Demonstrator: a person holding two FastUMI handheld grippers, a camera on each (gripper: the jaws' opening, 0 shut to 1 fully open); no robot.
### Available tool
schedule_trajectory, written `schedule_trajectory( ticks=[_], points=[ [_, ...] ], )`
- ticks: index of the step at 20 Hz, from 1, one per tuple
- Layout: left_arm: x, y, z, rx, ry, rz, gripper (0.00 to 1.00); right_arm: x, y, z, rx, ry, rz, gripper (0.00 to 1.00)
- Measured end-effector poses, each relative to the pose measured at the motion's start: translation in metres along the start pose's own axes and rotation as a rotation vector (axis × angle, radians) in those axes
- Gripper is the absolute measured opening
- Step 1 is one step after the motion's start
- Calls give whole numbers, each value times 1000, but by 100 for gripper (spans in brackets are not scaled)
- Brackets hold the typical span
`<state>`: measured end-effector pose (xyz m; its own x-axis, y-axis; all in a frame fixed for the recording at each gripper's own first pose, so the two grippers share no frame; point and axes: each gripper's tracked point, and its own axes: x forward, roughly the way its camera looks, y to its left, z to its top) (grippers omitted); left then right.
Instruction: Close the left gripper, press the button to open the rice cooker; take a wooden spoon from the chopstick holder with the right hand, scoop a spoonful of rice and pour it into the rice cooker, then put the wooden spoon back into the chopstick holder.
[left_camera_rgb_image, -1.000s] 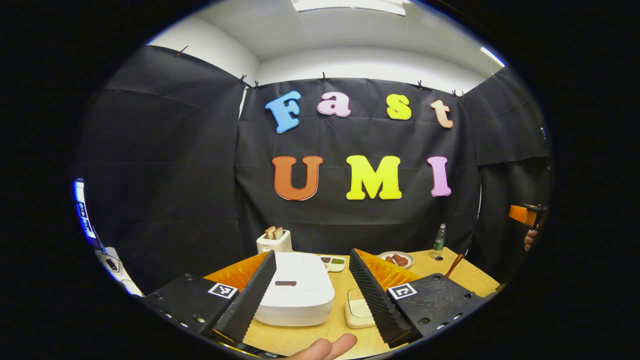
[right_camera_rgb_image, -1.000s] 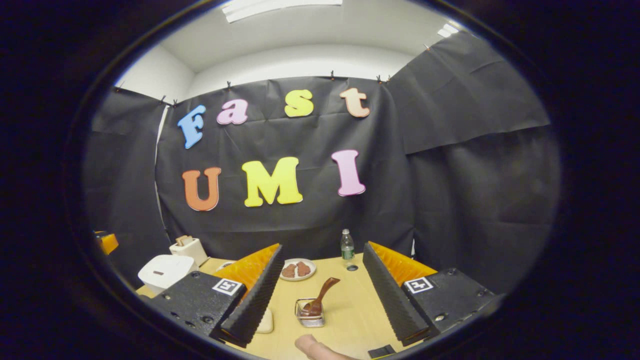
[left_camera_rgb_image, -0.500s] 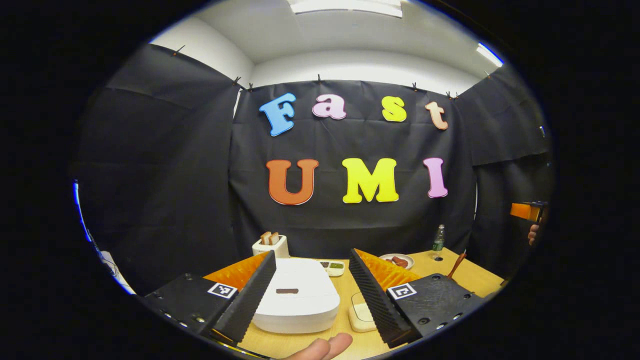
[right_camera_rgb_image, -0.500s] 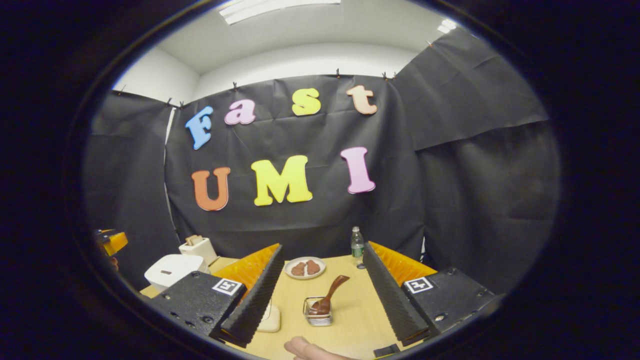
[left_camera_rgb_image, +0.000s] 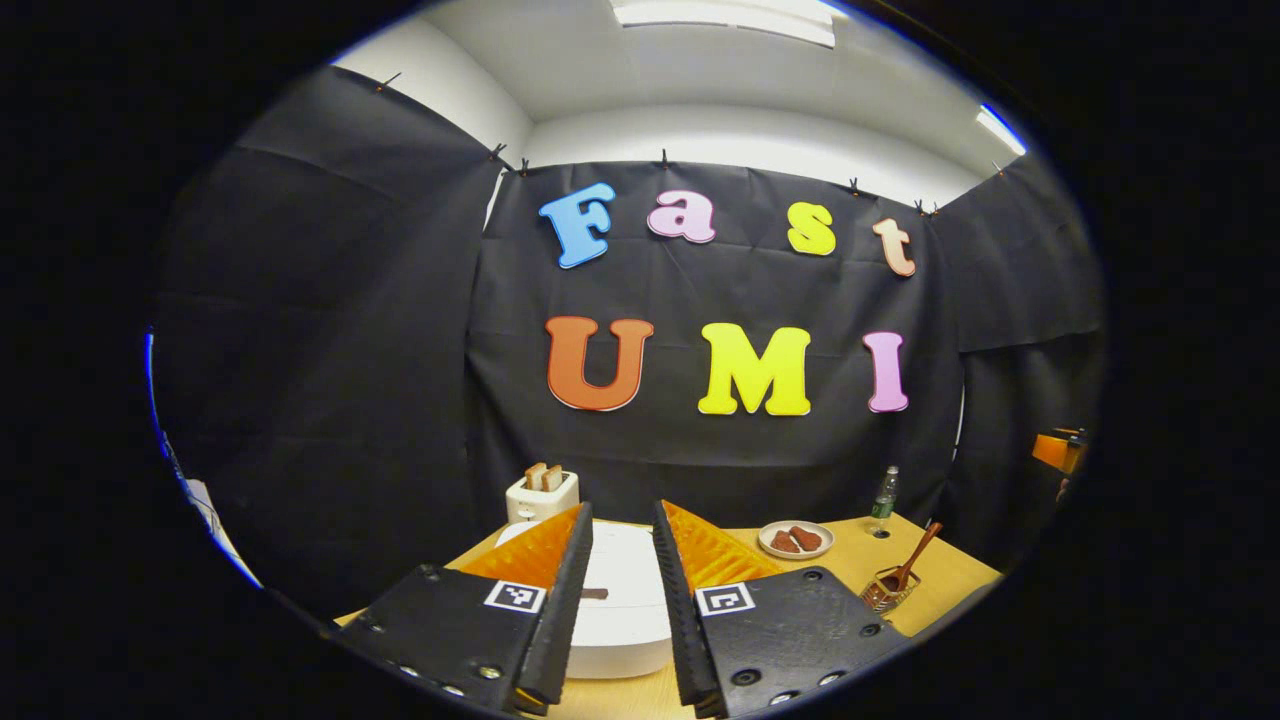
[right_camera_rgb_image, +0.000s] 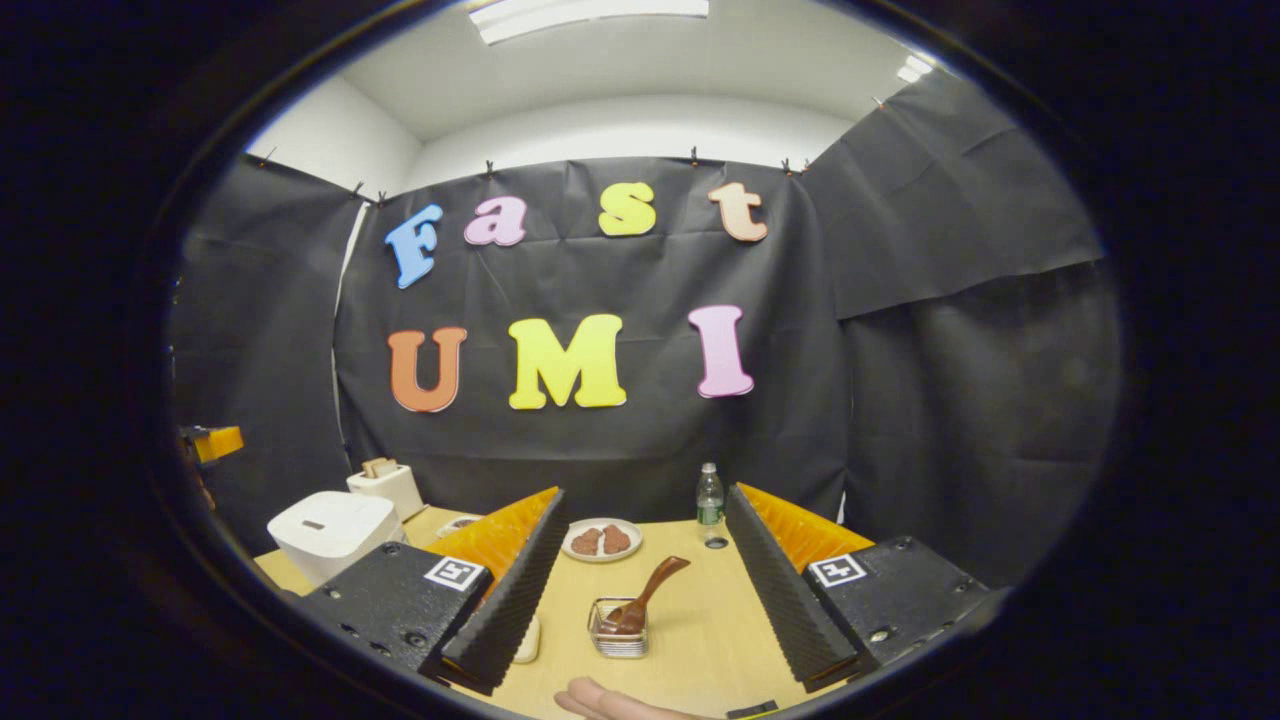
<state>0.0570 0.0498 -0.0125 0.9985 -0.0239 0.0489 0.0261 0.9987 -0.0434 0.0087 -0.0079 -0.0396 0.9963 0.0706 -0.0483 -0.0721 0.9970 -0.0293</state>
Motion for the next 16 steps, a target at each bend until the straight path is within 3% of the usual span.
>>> schedule_trajectory(
  ticks=[1, 3, 5, 10, 16],
  points=[
    [4, 1, -4, -1, 15, 11, 22, 1, -2, -1, -13, -3, -11, 99],
    [15, 18, -18, 16, 70, 79, 0, 4, -1, -7, -25, -11, -18, 100],
    [24, 33, -39, 68, 146, 137, 1, 8, 1, -16, -24, -5, -14, 100],
    [58, 34, -99, 15, 369, 127, 0, 20, 4, -34, -30, 22, 28, 99],
    [92, 44, -139, 23, 467, 156, 0, 33, -11, -43, -36, 14, 18, 100]
  ],
)
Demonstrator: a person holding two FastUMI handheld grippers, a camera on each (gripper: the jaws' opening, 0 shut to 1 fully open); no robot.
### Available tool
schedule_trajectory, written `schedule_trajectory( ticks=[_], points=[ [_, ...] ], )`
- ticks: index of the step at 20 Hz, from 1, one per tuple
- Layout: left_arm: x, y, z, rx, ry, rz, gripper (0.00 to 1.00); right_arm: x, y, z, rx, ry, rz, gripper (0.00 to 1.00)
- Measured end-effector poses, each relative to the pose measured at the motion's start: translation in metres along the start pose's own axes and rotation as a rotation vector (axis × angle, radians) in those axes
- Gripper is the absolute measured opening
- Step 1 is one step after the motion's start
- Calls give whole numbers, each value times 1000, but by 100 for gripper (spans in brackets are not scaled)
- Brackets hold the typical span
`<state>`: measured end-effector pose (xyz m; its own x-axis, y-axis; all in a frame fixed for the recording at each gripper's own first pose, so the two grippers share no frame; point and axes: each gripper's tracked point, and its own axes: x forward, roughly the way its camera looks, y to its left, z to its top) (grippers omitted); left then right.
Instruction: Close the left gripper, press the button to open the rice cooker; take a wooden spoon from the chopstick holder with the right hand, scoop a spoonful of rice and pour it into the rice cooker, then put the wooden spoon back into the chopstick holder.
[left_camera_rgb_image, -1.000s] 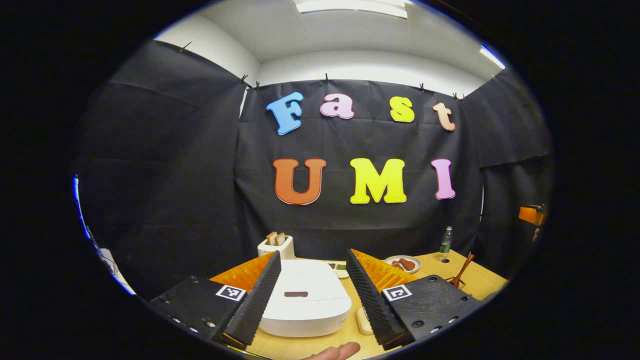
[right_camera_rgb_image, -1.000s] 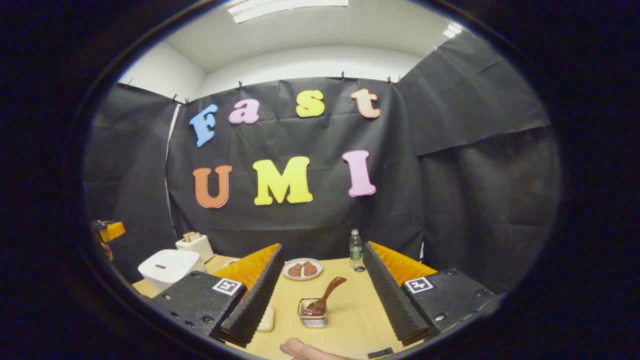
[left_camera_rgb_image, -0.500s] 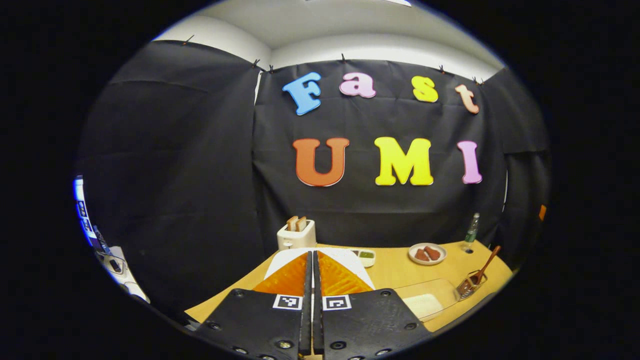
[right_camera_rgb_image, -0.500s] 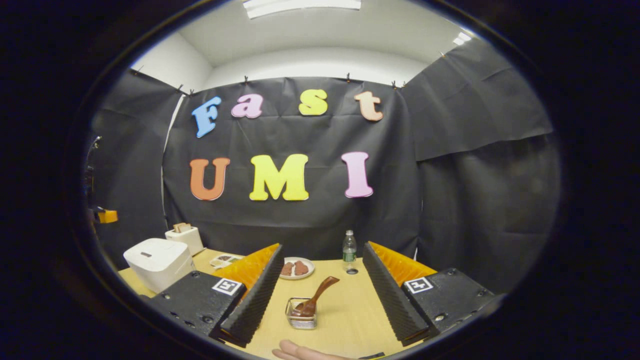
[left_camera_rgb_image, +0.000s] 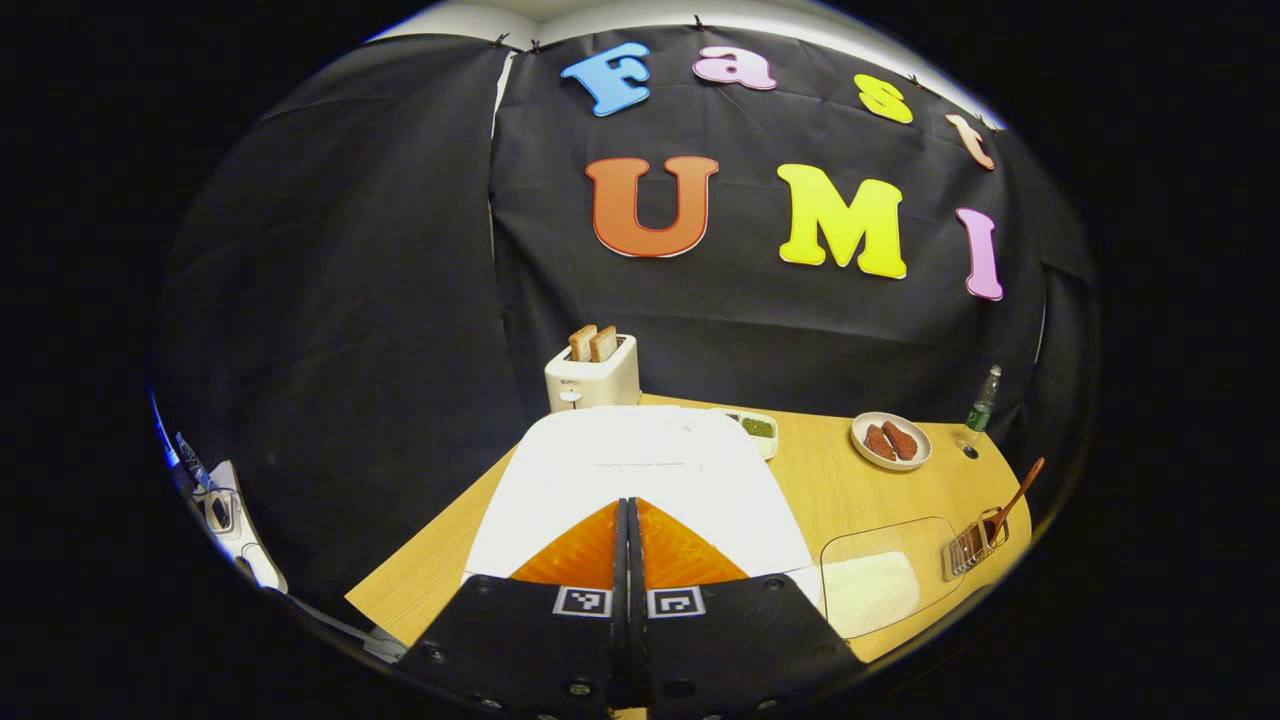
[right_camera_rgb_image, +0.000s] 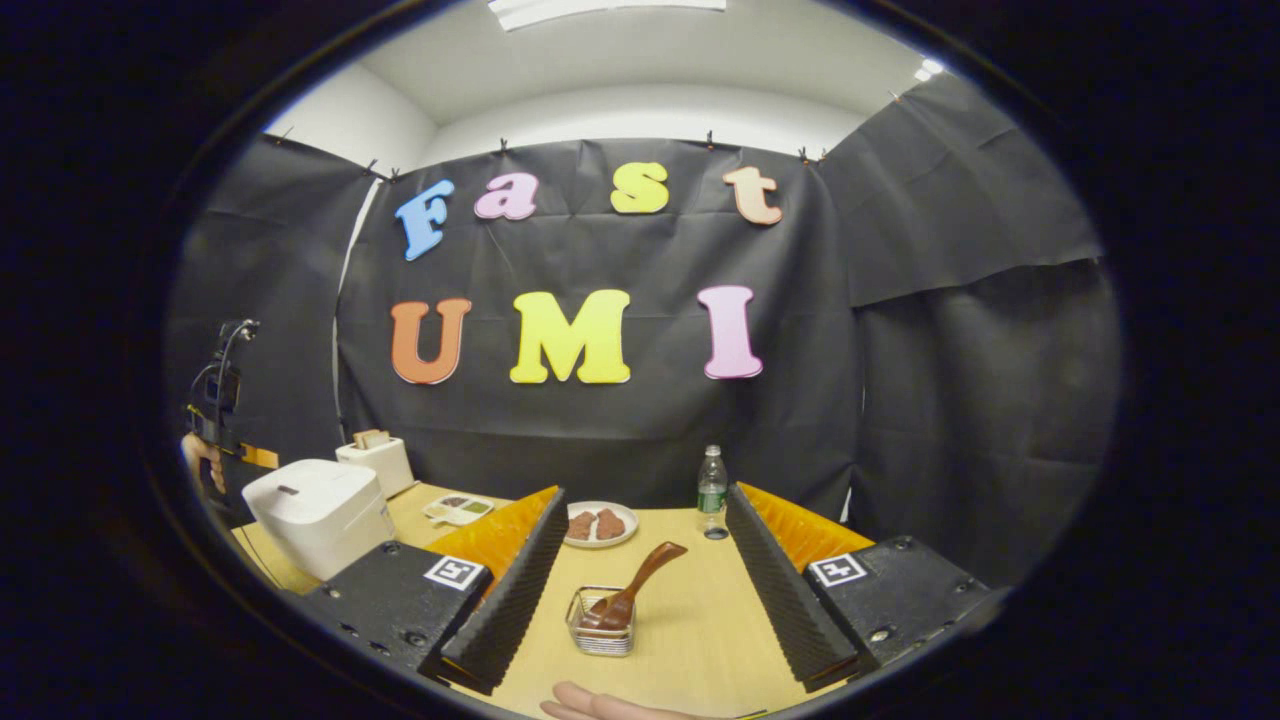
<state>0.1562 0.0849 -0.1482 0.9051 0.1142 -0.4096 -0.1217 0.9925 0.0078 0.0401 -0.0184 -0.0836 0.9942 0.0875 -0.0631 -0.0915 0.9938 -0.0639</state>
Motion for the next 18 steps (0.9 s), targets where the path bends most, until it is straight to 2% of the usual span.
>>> schedule_trajectory(
  ticks=[5, 11, 18],
  points=[
    [18, -9, -30, 2, 84, -2, 0, 7, -4, -19, -1, 44, 8, 100],
    [11, -7, -32, -21, 99, 13, 0, 0, -14, -17, 6, 32, 7, 99],
    [8, -7, -38, -4, 126, 27, 0, 1, -18, -28, 25, 71, -6, 100]
  ],
)
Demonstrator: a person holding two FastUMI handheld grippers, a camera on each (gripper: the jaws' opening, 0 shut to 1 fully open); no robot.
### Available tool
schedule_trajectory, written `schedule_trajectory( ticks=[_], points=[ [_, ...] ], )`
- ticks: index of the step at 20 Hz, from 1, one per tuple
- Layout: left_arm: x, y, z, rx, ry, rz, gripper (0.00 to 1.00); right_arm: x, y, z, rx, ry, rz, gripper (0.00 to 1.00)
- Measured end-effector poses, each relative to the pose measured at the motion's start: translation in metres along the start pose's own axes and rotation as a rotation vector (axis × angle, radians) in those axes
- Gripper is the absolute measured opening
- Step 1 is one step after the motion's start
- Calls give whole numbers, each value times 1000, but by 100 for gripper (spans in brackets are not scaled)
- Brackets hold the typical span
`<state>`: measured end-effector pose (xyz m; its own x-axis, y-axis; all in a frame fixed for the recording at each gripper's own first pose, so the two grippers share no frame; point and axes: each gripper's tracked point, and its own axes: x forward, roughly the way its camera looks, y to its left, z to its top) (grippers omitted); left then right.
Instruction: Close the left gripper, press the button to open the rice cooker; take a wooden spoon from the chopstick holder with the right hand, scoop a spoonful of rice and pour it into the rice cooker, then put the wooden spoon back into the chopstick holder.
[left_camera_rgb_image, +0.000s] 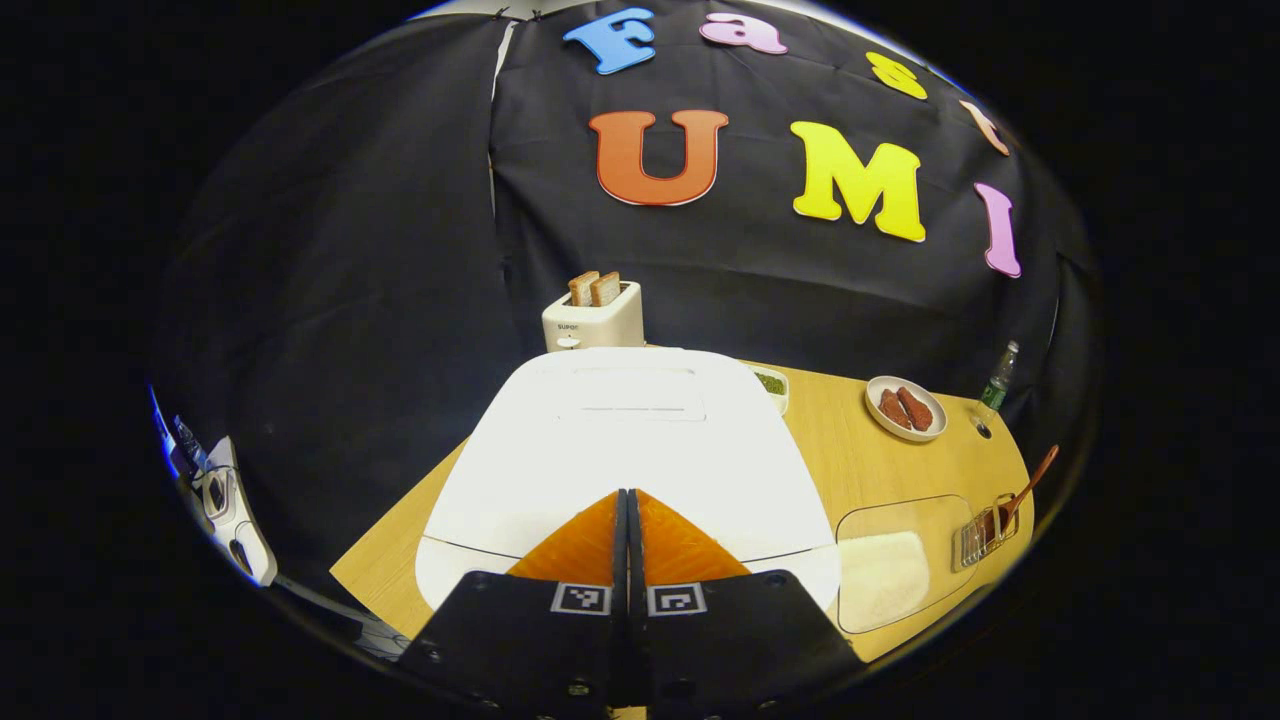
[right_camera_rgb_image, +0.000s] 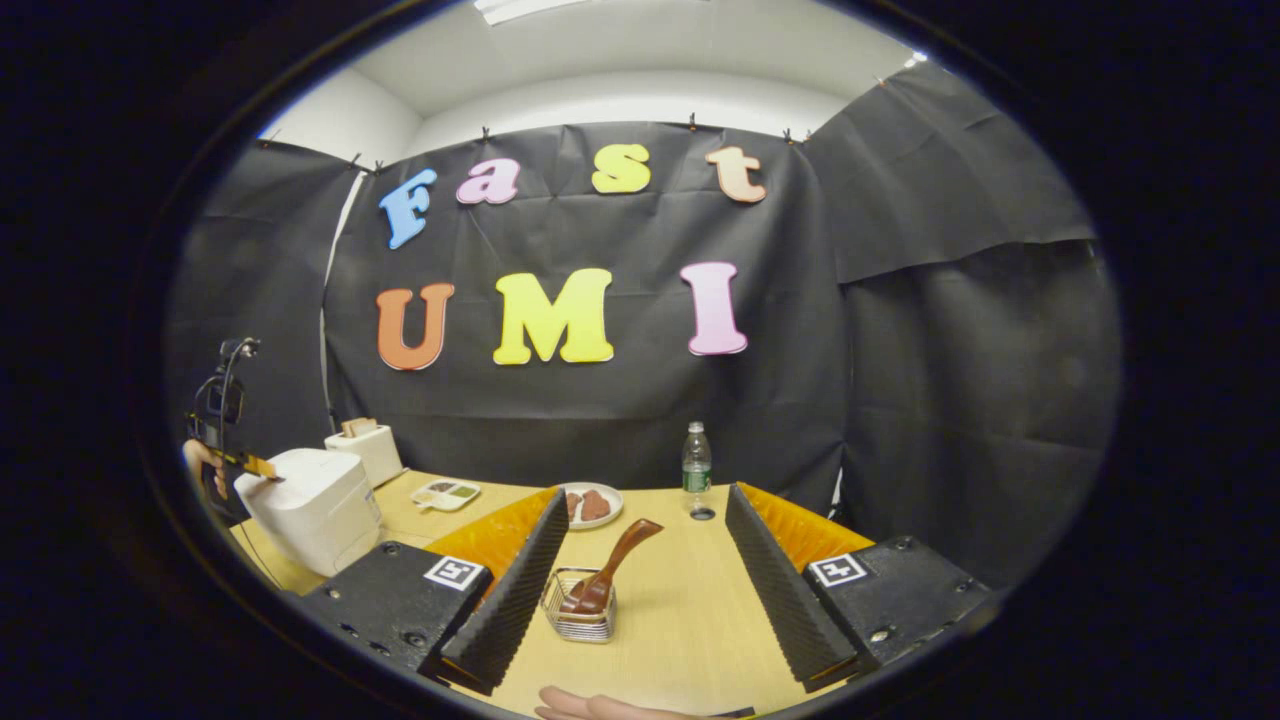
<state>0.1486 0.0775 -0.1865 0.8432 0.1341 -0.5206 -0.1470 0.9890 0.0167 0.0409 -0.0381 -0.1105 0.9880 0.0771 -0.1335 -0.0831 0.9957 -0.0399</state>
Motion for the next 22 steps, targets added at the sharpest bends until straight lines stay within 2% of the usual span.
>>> schedule_trajectory(
  ticks=[3, 8, 10, 15, 18, 21, 22],
  points=[
    [2, 0, -5, 36, 15, 12, 0, -1, 2, -4, 7, 11, 3, 100],
    [-1, 0, 1, 13, -28, 2, 0, -5, 2, -8, 1, 24, 6, 100],
    [-6, -1, 6, -27, -37, -8, 0, -6, -1, -10, -7, 23, -4, 100],
    [-39, 8, 40, -61, -133, -4, 0, 2, -3, -31, -35, 60, -20, 100],
    [-69, -9, 40, -108, -129, -88, 0, 10, 1, -44, -24, 97, -11, 100],
    [-95, -8, 43, -81, -181, -103, 0, 20, 4, -54, -5, 116, 1, 100],
    [-104, -9, 42, -75, -192, -111, 3, 23, 4, -57, -11, 117, 0, 99]
  ],
)
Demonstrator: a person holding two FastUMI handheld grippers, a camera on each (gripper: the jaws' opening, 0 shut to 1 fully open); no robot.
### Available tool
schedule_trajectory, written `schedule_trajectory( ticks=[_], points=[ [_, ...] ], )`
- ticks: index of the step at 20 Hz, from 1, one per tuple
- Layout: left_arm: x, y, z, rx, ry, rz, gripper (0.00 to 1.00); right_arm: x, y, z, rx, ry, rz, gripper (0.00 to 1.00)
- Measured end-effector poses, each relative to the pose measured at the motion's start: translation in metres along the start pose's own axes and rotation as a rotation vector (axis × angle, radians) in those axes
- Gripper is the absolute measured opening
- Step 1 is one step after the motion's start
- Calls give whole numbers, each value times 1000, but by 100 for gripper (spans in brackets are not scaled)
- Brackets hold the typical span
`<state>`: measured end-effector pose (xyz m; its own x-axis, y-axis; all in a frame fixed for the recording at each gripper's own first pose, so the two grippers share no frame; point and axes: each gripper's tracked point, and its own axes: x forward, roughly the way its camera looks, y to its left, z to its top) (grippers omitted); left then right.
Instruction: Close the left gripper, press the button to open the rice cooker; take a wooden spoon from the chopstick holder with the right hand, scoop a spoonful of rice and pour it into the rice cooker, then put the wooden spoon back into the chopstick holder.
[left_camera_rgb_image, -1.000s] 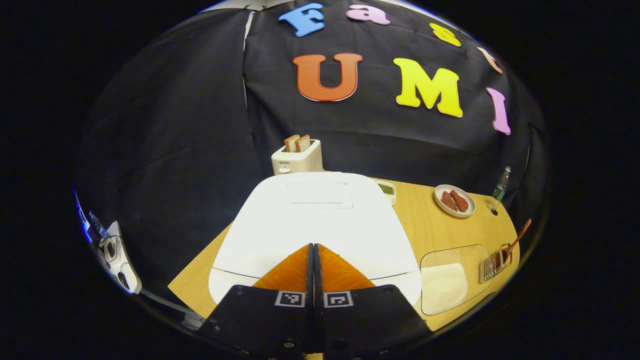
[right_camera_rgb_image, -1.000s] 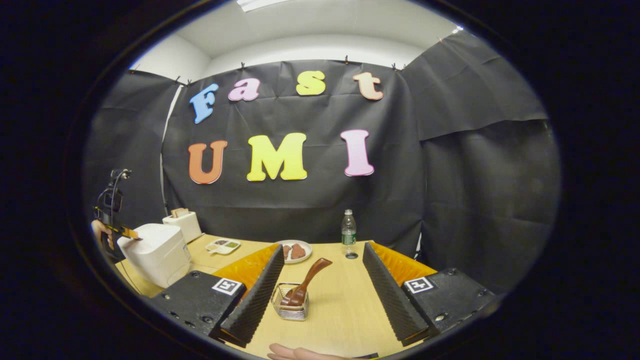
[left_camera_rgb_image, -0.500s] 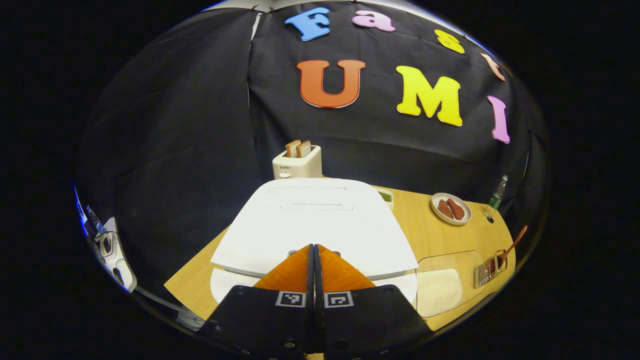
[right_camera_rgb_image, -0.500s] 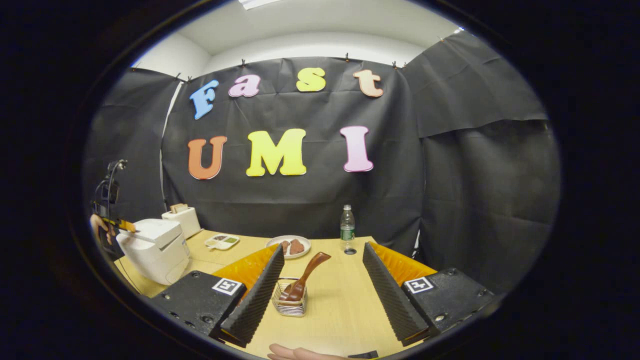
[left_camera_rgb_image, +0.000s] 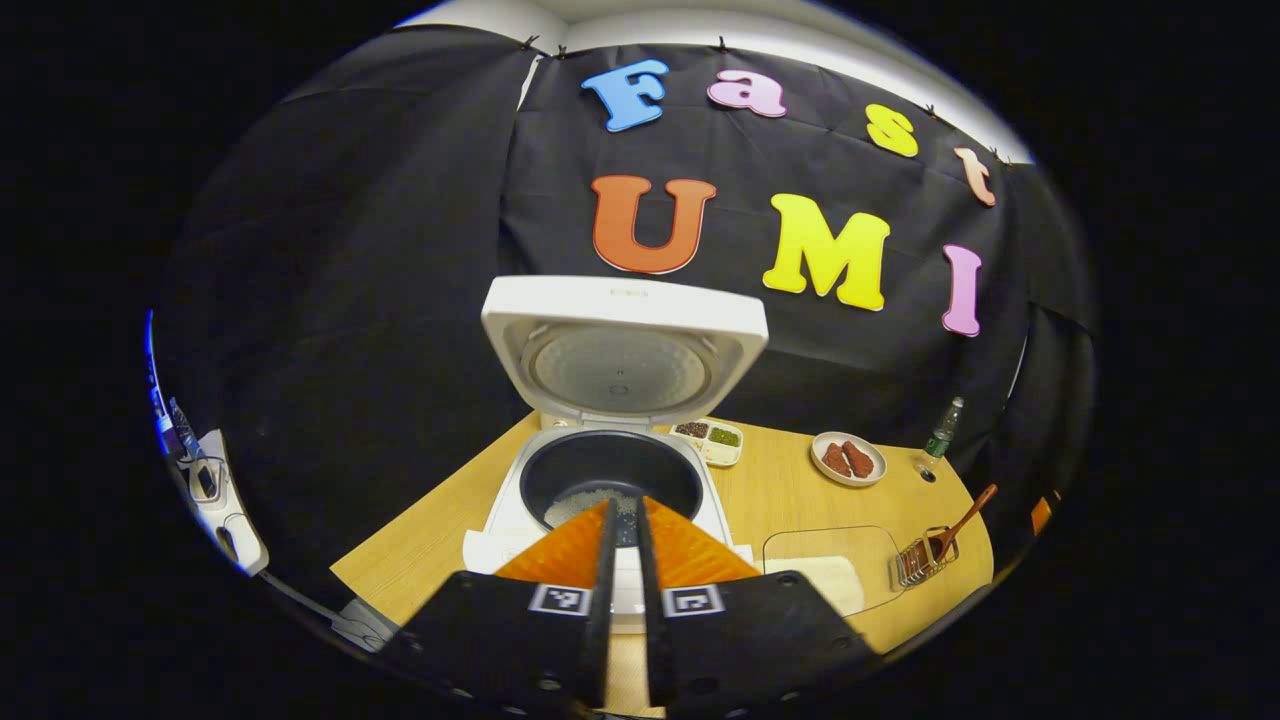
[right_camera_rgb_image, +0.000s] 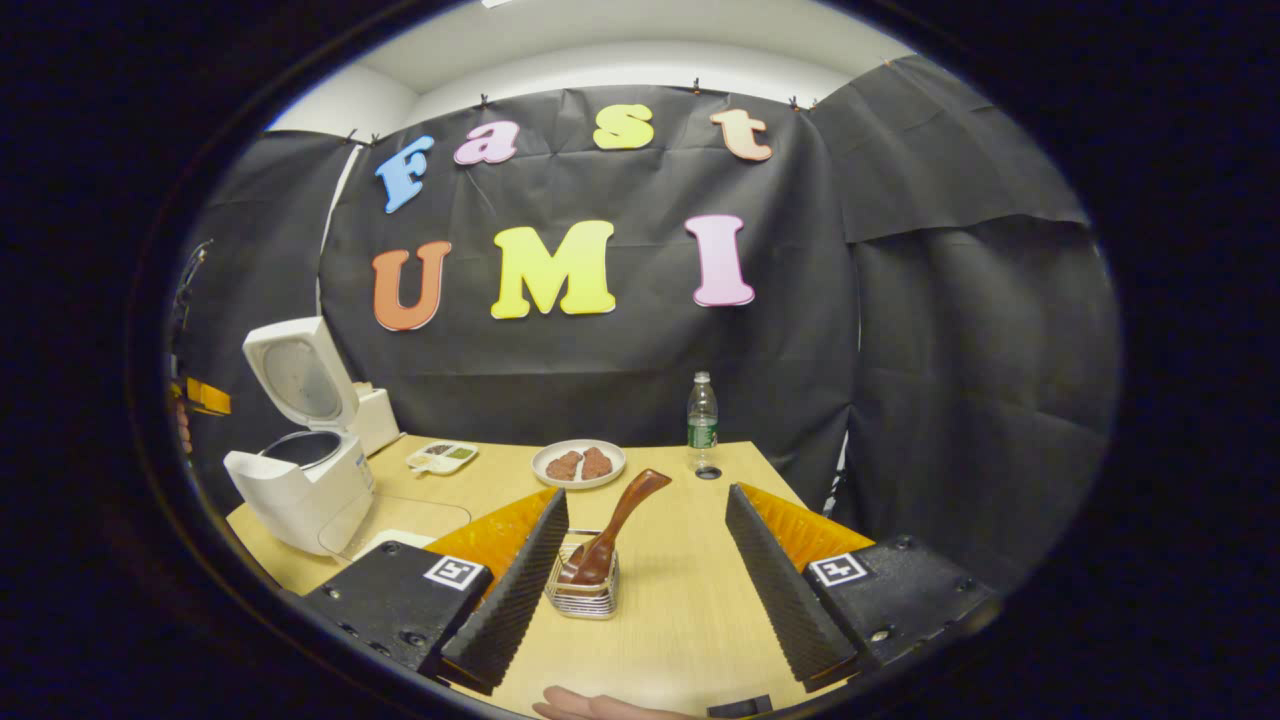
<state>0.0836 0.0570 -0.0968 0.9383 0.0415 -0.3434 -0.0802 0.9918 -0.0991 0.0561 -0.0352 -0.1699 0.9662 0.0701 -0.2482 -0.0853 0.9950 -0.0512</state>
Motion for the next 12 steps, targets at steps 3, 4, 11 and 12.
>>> schedule_trajectory(
  ticks=[3, 4, 11, 12],
  points=[
    [-24, 7, 10, 38, -74, 17, 58, 18, 3, -17, -2, 28, 4, 100],
    [-32, 4, 13, 41, -96, 17, 64, 24, 5, -24, 4, 46, 13, 100],
    [-83, 0, 18, 27, -223, -15, 95, 66, 9, -54, 90, 63, 31, 99],
    [-90, -2, 18, 27, -252, -25, 95, 73, 11, -56, 101, 64, 38, 99]
  ],
)
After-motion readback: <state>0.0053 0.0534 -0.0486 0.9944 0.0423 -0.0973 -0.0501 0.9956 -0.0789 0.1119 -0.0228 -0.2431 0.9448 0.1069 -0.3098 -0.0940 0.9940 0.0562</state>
